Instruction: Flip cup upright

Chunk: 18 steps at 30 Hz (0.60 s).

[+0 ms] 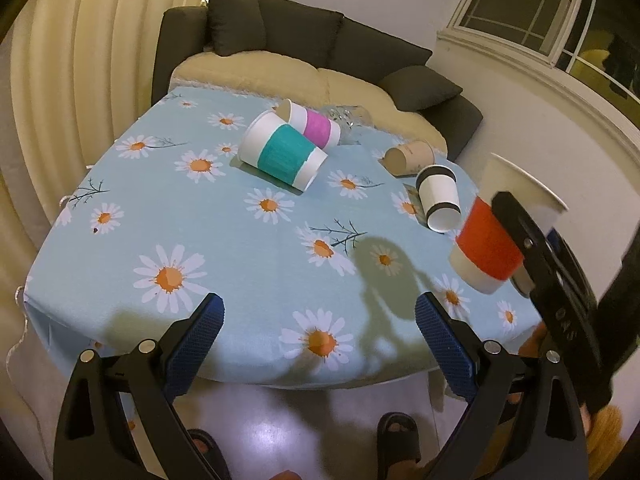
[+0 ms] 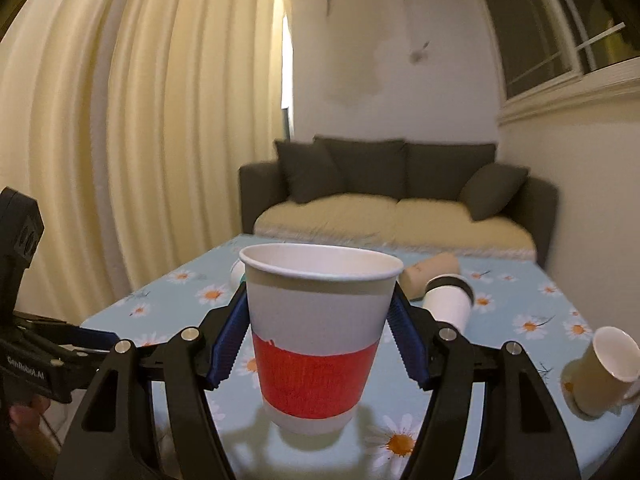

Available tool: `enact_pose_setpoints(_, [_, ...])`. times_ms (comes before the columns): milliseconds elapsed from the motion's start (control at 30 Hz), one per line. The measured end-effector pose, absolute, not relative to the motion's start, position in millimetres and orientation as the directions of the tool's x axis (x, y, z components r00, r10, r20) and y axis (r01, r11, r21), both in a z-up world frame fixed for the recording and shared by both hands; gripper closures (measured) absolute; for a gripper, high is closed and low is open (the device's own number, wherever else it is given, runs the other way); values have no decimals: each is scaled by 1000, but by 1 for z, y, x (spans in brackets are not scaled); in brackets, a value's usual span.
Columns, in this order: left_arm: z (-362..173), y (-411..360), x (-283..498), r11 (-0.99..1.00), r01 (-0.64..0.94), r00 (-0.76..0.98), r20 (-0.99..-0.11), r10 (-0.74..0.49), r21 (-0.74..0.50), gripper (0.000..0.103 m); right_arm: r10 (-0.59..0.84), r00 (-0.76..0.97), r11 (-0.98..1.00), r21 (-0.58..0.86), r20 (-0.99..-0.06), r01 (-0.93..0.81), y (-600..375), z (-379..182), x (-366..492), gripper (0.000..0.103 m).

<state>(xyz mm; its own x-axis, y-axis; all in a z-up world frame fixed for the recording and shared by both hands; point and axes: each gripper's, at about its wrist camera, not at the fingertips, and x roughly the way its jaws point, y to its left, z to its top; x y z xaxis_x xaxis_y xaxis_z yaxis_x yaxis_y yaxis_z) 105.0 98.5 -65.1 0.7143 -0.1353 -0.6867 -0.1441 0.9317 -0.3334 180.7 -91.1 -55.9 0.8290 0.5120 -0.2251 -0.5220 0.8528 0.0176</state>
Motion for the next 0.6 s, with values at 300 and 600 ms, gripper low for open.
enact_pose_setpoints(300, [-72, 98, 116, 928, -157, 705, -696, -134, -337, 9, 332, 928, 939, -34, -171, -342, -90, -101, 174, 37])
enact_pose_setpoints(600, [-80, 91, 124, 936, -147, 687, -714, -137, -321, 9, 288, 936, 946, -89, -205, -310, -73, -141, 179, 36])
